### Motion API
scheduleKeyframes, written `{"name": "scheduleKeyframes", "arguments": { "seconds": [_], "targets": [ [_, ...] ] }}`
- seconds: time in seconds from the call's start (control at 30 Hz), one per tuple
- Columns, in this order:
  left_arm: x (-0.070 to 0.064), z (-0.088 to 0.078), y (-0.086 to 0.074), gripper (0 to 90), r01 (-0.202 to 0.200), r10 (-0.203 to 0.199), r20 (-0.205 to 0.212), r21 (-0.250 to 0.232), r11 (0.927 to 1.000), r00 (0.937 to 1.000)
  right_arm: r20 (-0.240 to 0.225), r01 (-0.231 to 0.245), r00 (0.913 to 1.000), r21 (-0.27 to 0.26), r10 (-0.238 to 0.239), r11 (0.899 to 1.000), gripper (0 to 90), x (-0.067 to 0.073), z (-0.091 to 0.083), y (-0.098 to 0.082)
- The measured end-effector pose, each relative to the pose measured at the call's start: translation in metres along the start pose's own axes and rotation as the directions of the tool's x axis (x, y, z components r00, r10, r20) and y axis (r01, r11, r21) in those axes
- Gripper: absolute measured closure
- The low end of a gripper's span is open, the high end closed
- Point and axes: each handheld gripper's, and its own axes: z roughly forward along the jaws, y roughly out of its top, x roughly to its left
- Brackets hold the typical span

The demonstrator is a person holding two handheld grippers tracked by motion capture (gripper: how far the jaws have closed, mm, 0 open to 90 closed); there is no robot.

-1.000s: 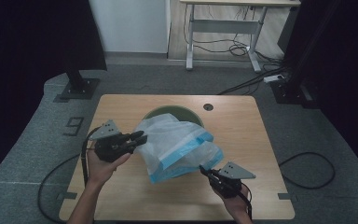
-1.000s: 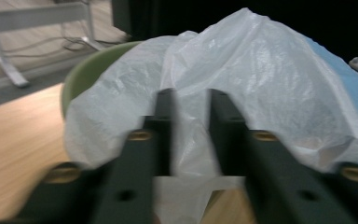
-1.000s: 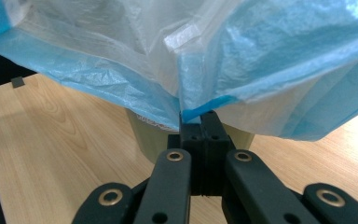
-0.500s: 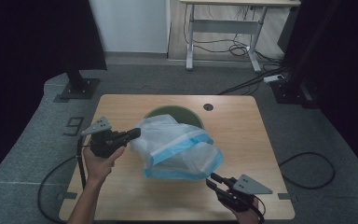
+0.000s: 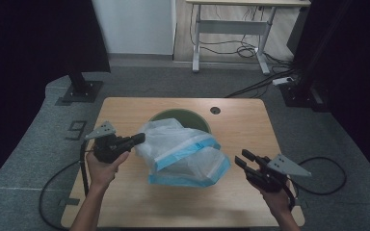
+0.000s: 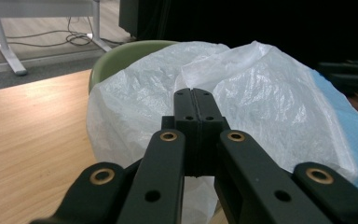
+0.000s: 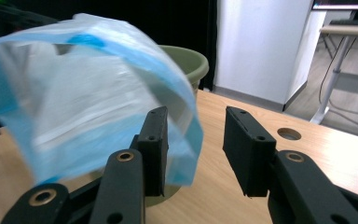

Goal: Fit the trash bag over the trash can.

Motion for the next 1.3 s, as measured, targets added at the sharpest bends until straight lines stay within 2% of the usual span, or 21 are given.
{"name": "scheduleKeyframes", "arguments": {
  "seconds": [0.17,0.37,0.43,0.57,0.63,0.67,0.7,0.83,0.87,0.9,0.97,1.03,1.13,1.3],
  "targets": [
    [0.006,0.001,-0.004,89.6,0.02,-0.02,0.005,0.0,0.9998,0.9998,-0.025,-0.016,0.9995,0.042,0.017,0.999,58.4,-0.007,0.033,0.002],
    [0.007,0.001,-0.006,89.6,0.034,-0.034,0.016,-0.001,0.9994,0.9993,-0.065,-0.003,0.9979,0.046,0.006,0.999,57.2,0.004,0.041,0.0],
    [0.007,0.002,-0.006,89.5,0.038,-0.038,0.019,-0.001,0.9993,0.9991,-0.081,0.021,0.9966,0.05,-0.017,0.999,55.0,0.012,0.045,0.001],
    [0.008,0.002,-0.005,89.6,0.041,-0.041,0.017,-0.001,0.9992,0.999,-0.066,0.044,0.9971,0.087,-0.039,0.995,53.0,0.015,0.055,0.003],
    [0.01,0.001,-0.004,89.6,0.041,-0.041,0.015,-0.001,0.9991,0.999,-0.049,0.047,0.9979,0.111,-0.042,0.993,53.3,0.013,0.066,0.006],
    [0.01,0.001,-0.004,89.6,0.041,-0.041,0.015,-0.001,0.9991,0.999,-0.049,0.047,0.9979,0.111,-0.042,0.993,53.3,0.013,0.066,0.006],
    [0.01,0.0,-0.003,89.6,0.044,-0.044,0.014,-0.003,0.999,0.9989,-0.05,0.042,0.9981,0.119,-0.036,0.992,55.1,0.009,0.073,0.006],
    [0.012,0.0,-0.003,89.6,0.047,-0.047,0.015,-0.003,0.9989,0.9988,-0.07,0.029,0.9973,0.127,-0.02,0.992,60.7,0.005,0.08,0.004],
    [0.012,0.001,-0.003,89.6,0.044,-0.044,0.016,-0.001,0.999,0.9989,-0.091,0.041,0.9954,0.126,-0.03,0.991,70.3,0.005,0.083,0.003],
    [0.012,0.001,-0.003,89.6,0.041,-0.041,0.018,0.0,0.9992,0.999,-0.091,0.041,0.9954,0.126,-0.03,0.991,70.3,0.005,0.083,0.003],
    [0.011,0.002,-0.004,89.6,0.036,-0.036,0.018,0.0,0.9993,0.9992,-0.093,0.073,0.9938,0.128,-0.061,0.989,81.4,0.008,0.082,0.003],
    [0.012,0.001,-0.004,89.6,0.035,-0.035,0.017,0.0,0.9994,0.9992,-0.081,0.105,0.9922,0.13,-0.095,0.986,88.7,0.01,0.079,0.005],
    [0.013,0.0,-0.002,89.7,0.037,-0.037,0.011,-0.005,0.9993,0.9993,-0.058,0.125,0.9913,0.137,-0.118,0.983,88.8,0.01,0.076,0.011],
    [0.015,0.003,0.004,89.7,0.021,-0.021,-0.022,-0.002,0.9998,0.9995,-0.016,0.114,0.9935,0.096,-0.113,0.989,88.8,0.0,0.076,0.026]
  ]
}}
